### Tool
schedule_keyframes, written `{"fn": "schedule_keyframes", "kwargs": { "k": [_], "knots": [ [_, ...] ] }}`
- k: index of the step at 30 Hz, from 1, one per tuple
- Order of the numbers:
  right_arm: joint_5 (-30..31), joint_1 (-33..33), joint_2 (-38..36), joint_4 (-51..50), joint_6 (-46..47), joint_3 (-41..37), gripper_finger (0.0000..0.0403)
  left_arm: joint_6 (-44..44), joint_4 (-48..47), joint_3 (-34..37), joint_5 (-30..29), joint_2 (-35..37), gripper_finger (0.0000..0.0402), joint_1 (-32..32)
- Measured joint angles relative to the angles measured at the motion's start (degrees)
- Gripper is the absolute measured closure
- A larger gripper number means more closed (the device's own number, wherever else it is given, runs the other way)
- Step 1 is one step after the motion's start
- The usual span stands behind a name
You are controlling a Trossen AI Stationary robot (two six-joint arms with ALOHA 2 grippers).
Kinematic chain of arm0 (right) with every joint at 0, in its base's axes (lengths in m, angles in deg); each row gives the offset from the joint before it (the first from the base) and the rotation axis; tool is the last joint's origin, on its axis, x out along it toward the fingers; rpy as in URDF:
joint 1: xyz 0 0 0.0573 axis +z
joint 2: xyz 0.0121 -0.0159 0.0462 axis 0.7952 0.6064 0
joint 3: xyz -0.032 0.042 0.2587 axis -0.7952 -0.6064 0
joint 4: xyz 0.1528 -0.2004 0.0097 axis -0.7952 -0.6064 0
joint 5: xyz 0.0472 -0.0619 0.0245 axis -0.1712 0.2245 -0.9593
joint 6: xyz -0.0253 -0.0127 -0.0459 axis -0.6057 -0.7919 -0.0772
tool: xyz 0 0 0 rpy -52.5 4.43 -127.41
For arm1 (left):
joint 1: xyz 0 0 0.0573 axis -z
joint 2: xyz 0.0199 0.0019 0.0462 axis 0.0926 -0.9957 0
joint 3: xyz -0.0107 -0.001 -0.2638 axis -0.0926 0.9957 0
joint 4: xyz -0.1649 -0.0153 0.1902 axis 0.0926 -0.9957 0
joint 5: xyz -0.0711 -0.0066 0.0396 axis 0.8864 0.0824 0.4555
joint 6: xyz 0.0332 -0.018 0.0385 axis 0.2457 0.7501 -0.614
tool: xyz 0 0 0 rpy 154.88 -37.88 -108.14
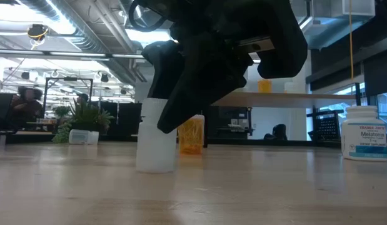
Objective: Pick and place medicine bottles onto shelf by color
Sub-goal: Put the yellow transparent pill bottle on the shelf aligned with the other yellow transparent pill bottle
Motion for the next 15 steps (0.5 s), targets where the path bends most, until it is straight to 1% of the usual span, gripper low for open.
{"fn": "schedule_keyframes", "kwargs": {
  "k": [4, 10, 15],
  "knots": [
    [0.0, 0.0, 0.0, 0.16, 0.26, 0.0, 0.0254, 0.0, 0.0, 0.0, 0.0, 0.0, 0.0227, 0.0],
    [0.09, 0.04, 0.0, 0.38, 1.68, 0.0, 0.0242, 0.0, 0.0, 0.0, 0.0, 0.0, 0.0227, 0.01],
    [-0.21, 0.06, 0.0, 0.34, 3.34, 0.03, 0.0249, 0.0, 0.0, 0.0, 0.0, 0.0, 0.0227, 0.0]
  ]
}}
